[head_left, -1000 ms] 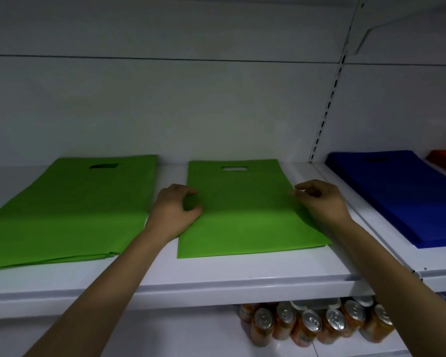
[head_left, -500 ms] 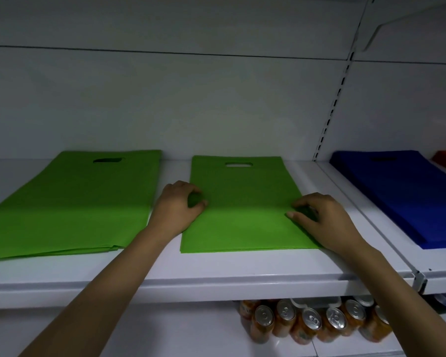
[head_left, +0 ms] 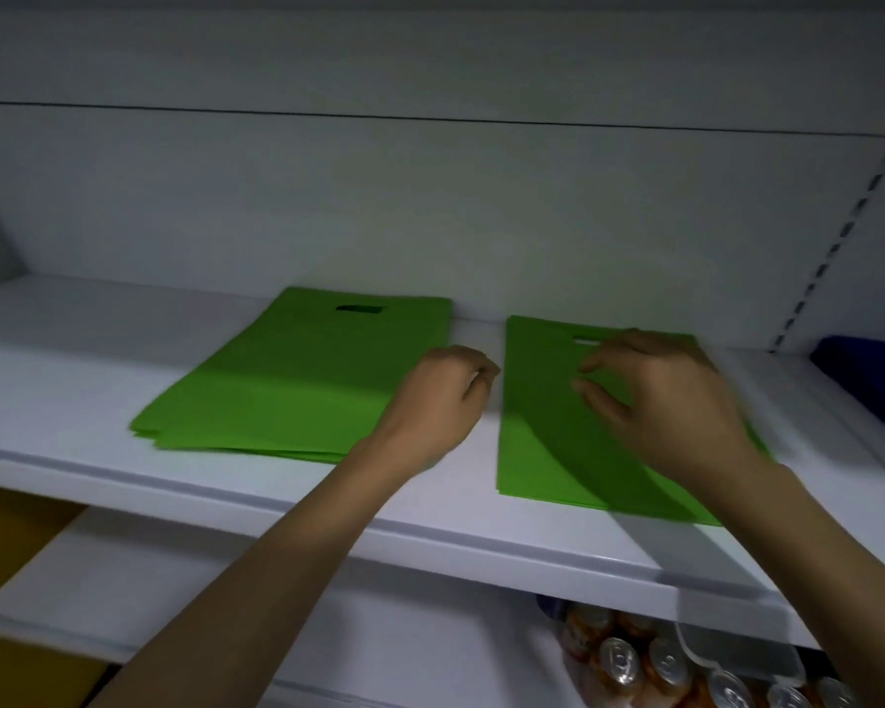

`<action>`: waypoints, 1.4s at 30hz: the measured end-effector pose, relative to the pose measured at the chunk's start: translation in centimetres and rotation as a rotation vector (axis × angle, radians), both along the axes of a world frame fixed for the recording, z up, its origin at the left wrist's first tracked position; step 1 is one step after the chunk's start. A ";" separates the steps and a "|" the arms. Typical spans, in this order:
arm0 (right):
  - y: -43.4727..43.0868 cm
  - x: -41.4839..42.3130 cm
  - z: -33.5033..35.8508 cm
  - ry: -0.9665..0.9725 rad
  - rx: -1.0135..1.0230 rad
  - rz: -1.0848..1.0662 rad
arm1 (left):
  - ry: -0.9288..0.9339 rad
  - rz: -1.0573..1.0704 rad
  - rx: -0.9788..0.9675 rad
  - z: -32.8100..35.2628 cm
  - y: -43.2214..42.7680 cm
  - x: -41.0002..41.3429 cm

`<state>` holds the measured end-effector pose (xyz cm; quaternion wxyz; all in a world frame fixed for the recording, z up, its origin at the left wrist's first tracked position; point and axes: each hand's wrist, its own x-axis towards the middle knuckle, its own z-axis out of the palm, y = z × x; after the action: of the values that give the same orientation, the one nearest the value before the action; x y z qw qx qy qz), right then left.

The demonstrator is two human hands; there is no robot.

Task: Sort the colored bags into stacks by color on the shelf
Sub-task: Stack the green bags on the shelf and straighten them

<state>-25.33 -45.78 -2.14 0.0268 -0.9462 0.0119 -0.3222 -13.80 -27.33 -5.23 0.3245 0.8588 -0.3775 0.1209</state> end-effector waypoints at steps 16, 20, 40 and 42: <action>12.2 12.8 -4.1 0.368 0.180 -0.235 | 0.094 0.486 0.142 -2.5 20.3 6.1; 12.4 13.1 -3.6 0.451 0.366 -0.241 | 0.056 0.499 0.121 -3.2 20.3 6.4; 14.5 12.6 -6.6 -0.053 0.715 0.041 | 0.104 0.439 -0.252 -3.7 21.4 6.7; 14.5 12.6 -6.7 -0.102 0.712 0.072 | 0.124 0.439 -0.270 -3.6 21.5 6.6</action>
<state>-12.74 -31.29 -8.81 0.3668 -0.8600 0.0885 -0.3436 -7.21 -5.86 -8.87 0.4246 0.8748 -0.1422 0.1848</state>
